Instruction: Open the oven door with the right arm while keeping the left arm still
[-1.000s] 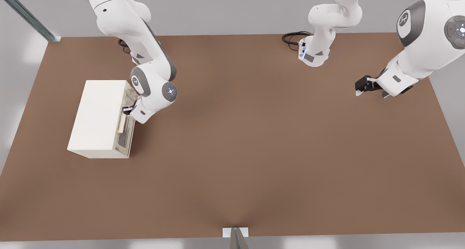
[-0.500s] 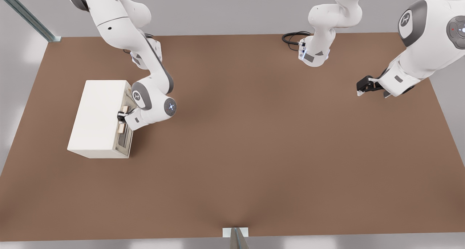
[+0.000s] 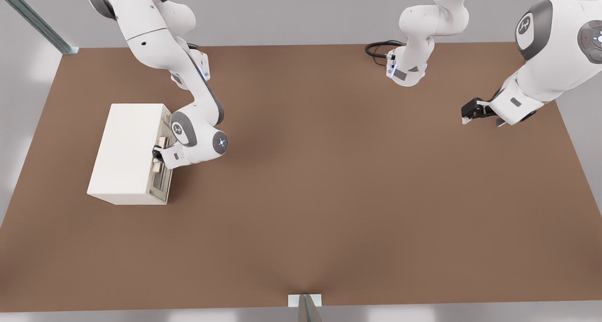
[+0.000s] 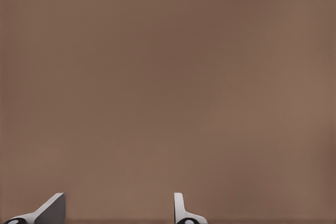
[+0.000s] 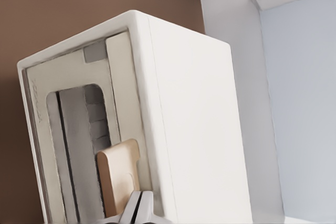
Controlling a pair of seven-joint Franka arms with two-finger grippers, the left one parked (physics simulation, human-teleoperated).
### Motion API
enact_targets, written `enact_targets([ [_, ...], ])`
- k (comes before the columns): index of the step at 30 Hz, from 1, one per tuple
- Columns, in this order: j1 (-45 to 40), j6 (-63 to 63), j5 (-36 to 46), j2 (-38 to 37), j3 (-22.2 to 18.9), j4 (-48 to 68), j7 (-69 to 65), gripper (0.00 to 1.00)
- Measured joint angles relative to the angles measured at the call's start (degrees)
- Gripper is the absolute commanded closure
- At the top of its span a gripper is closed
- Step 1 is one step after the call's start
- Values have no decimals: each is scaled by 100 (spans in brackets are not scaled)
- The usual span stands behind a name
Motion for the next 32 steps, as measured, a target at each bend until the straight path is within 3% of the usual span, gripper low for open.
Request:
enact_targets([
  [5, 54, -3, 114, 107, 22, 146, 187, 79],
  [9, 759, -226, 985, 805, 46, 1516, 378, 79],
  [10, 854, -327, 1362, 984, 52, 2089, 417, 19],
  [11, 767, -434, 1722, 1076, 53, 2558, 407, 0],
  [16, -808, -810, 3660, 798, 53, 4115, -533, 0],
  [19, -2044, -762, 4198, -299, 651, 3677, -1276, 0],
  [21, -2176, -717, 4415, -545, 683, 3529, -1727, 0],
  [32, -2242, -539, 4658, -116, 556, 4210, -3621, 0],
])
